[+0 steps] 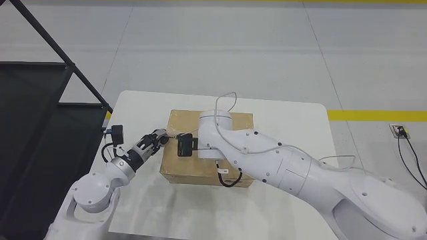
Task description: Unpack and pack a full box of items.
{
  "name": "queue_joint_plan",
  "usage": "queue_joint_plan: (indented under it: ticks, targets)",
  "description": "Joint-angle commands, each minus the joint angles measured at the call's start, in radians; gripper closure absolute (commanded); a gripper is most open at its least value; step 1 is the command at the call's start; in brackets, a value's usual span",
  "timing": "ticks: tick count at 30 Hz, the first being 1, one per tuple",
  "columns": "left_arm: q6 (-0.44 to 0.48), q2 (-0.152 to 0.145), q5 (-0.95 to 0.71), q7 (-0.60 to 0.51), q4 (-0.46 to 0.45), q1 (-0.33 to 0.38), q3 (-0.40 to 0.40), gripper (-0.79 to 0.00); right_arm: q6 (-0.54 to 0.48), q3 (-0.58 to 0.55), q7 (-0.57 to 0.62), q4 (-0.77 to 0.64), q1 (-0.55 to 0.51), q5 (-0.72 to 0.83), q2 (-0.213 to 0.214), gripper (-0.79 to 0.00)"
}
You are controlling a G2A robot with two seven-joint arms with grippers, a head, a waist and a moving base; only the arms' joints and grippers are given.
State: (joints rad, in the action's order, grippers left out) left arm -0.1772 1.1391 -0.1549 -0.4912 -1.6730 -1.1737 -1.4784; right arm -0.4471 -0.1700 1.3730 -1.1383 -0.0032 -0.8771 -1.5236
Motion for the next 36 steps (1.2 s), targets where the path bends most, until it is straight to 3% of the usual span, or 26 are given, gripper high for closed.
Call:
queue_joint_plan:
  ticks: [1,15,28,36]
  targets:
    - [0.001,0.000,-0.001,0.002,0.001,0.000,-0.003,-0.126,-0.002,0.000,-0.002,0.003,0.001,-0.001,-0.001,0.000]
    - [0.000,-0.006,-0.014,0.021,-0.007,-0.012,-0.054,-0.132,-0.011,0.000,-0.011,0.016,0.003,-0.007,-0.009,0.000]
    - [0.012,-0.012,-0.041,0.052,-0.104,-0.036,-0.118,-0.120,-0.017,0.000,-0.017,0.012,-0.001,-0.019,-0.011,0.000]
    - [-0.002,-0.010,-0.020,-0.001,-0.095,-0.020,-0.047,-0.108,-0.018,0.000,-0.018,0.009,-0.004,-0.021,-0.011,0.000]
